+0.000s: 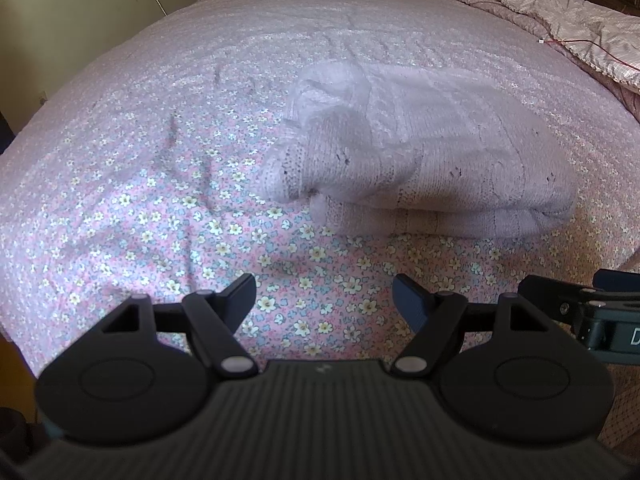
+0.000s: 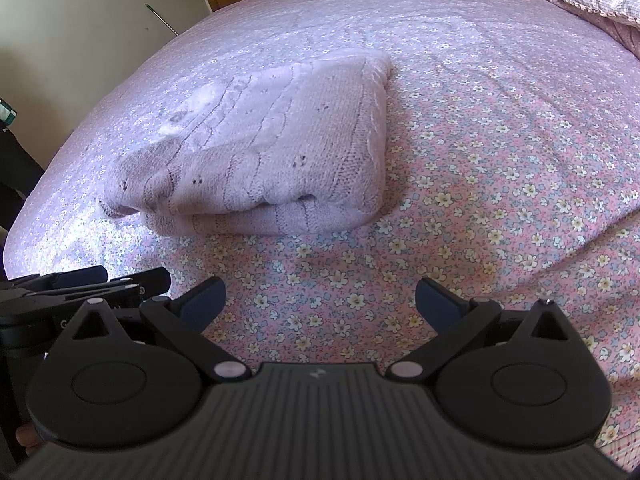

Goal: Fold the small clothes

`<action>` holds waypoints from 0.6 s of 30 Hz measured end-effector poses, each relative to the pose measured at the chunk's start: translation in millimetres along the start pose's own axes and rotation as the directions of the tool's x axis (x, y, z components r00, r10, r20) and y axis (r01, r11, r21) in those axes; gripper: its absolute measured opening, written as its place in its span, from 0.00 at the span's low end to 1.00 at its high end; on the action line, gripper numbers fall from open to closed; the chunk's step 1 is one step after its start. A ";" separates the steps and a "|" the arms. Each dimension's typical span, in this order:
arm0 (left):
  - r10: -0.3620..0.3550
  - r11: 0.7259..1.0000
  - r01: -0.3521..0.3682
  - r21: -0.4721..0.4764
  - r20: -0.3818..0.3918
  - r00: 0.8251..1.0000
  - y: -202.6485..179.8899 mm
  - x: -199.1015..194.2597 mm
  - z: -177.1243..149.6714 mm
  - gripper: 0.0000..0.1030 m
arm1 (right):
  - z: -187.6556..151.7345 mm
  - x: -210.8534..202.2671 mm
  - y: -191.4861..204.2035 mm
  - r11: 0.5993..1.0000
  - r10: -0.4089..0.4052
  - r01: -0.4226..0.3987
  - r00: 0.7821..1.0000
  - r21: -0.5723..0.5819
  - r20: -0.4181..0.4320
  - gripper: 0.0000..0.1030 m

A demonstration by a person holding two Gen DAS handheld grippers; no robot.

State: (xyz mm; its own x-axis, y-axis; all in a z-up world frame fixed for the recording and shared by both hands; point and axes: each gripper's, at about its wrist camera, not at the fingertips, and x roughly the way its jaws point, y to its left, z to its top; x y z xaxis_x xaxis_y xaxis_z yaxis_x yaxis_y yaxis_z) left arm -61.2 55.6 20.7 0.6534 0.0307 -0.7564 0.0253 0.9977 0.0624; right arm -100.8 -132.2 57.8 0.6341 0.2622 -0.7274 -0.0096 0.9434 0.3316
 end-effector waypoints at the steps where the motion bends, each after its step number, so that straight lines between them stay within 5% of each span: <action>1: 0.001 1.000 -0.001 0.000 0.001 1.000 0.0 -0.2 -0.1 0.74 | 0.0 0.1 0.0 1.000 0.000 0.000 1.000 0.000 -0.001 1.00; 18: 0.002 1.000 -0.002 -0.001 -0.003 1.000 0.6 -0.1 -0.2 0.74 | -0.5 1.0 -0.2 1.000 0.003 -0.003 1.000 0.005 -0.003 1.00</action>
State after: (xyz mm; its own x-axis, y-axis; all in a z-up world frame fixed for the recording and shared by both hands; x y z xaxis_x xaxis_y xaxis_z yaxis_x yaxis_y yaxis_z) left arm -61.4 56.2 20.6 0.6513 0.0331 -0.7581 0.0234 0.9977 0.0636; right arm -100.6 -132.0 56.8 0.6320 0.2653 -0.7281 -0.0075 0.9416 0.3366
